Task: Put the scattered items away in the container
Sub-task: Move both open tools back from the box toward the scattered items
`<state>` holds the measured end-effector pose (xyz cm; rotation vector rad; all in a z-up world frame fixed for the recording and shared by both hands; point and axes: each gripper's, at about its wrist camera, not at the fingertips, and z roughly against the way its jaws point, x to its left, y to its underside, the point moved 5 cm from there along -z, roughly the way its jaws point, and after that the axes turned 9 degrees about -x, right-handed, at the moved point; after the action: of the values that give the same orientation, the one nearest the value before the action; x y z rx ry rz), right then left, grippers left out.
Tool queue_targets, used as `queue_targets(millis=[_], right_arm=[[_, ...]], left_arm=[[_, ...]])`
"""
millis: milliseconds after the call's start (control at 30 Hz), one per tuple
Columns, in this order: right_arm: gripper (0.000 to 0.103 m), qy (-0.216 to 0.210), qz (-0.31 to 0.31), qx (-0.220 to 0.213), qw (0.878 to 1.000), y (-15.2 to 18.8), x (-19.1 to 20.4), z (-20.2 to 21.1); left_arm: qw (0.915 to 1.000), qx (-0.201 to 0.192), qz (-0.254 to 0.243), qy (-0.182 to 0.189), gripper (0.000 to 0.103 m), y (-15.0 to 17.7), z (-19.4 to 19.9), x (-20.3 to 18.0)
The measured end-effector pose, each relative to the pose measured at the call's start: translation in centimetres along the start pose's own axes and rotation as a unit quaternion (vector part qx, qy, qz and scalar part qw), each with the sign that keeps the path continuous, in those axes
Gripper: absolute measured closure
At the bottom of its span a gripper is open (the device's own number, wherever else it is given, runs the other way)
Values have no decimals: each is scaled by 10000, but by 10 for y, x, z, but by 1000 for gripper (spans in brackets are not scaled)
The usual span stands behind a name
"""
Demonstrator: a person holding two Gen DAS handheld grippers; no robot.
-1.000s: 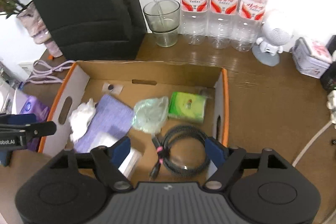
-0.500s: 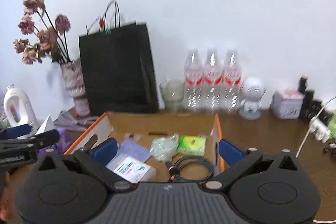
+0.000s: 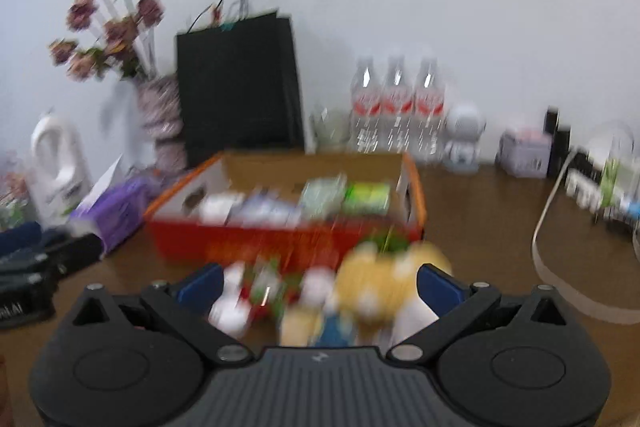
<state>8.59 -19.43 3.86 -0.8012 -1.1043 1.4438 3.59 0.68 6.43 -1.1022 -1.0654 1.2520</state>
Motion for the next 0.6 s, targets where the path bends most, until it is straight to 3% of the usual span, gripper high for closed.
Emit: queue_targets(millis=[133, 333, 500, 600], right_arm=[[0, 20, 28, 377, 9993, 46, 9, 29], [0, 22, 310, 618, 9976, 91, 19, 66], [3, 34, 462, 601, 9971, 97, 15, 76], [5, -7, 428, 534, 9977, 89, 11, 75]], left_arm=[[9997, 255, -10, 66, 0, 38, 39, -5], [9975, 663, -30, 224, 0, 59, 67, -7], [9954, 874, 93, 386, 4, 60, 33, 1], [9938, 945, 117, 570, 20, 52, -1, 4]])
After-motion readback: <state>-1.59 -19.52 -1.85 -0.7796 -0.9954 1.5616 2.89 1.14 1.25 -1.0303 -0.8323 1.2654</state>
